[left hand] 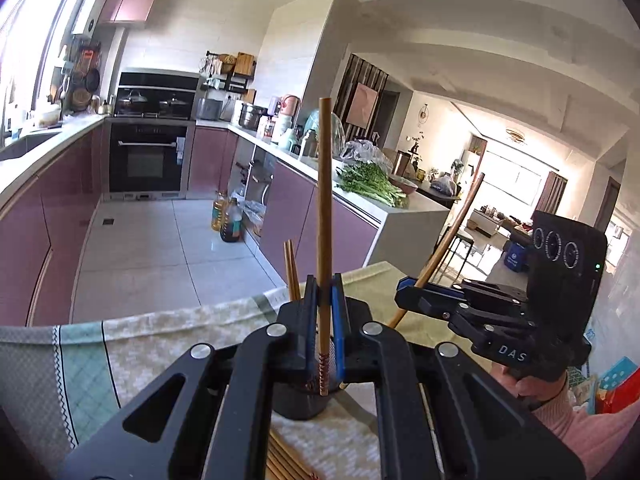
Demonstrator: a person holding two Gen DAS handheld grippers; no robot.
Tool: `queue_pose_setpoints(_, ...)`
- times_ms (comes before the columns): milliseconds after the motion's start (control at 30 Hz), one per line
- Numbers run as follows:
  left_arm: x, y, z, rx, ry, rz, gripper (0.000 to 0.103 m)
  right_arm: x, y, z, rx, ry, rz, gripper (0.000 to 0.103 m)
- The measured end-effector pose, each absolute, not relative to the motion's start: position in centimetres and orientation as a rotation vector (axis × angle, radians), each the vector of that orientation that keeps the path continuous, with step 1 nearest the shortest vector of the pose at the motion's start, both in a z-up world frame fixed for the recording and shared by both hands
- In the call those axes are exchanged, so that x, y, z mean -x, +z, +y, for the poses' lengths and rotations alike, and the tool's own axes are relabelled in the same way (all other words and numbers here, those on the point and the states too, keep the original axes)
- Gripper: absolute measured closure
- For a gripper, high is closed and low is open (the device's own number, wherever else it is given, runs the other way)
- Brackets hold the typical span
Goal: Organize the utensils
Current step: 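Raise the chopstick upright and insert it into the mesh holder, then release the chopstick and move the right gripper back to the pile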
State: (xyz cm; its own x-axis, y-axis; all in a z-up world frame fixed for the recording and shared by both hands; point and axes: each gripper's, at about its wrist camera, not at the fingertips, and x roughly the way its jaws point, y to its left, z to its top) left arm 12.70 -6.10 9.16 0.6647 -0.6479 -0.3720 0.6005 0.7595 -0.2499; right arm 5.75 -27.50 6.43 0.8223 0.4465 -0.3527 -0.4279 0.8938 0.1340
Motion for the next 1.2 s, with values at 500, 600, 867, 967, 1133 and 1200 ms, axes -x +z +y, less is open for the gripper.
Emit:
queue_pose_setpoints(500,-17.0,2.9,-9.1,-0.014,-0.687,0.676,0.095,-11.3,1.1,-27.6,-0.072,0.445,0.610,0.097)
queue_pose_setpoints(600,-17.5,1.7,-9.7,-0.037,-0.705,0.725,0.095,-12.0,0.5,-27.3,-0.070,0.445,0.660,0.097)
queue_pose_setpoints(867,-19.3,0.3,-10.8,-0.033,-0.683,0.791,0.095,-13.8,-1.4,-26.6,-0.090,0.429,0.738,0.097)
queue_pose_setpoints(967,-19.7,0.0,-11.0,-0.031,-0.653,0.793,0.083,-14.1,-1.7,-26.8,-0.110,0.416,0.739,0.094)
queue_pose_setpoints(1133,-18.7,0.0,-10.3,-0.032,-0.609,0.752,0.074,-13.4,-1.7,-27.4,-0.132,0.396,0.710,0.092)
queue_pose_setpoints(1200,-17.6,0.3,-9.5,-0.030,-0.583,0.718,0.069,-12.3,-1.3,-27.5,-0.132,0.394,0.678,0.090)
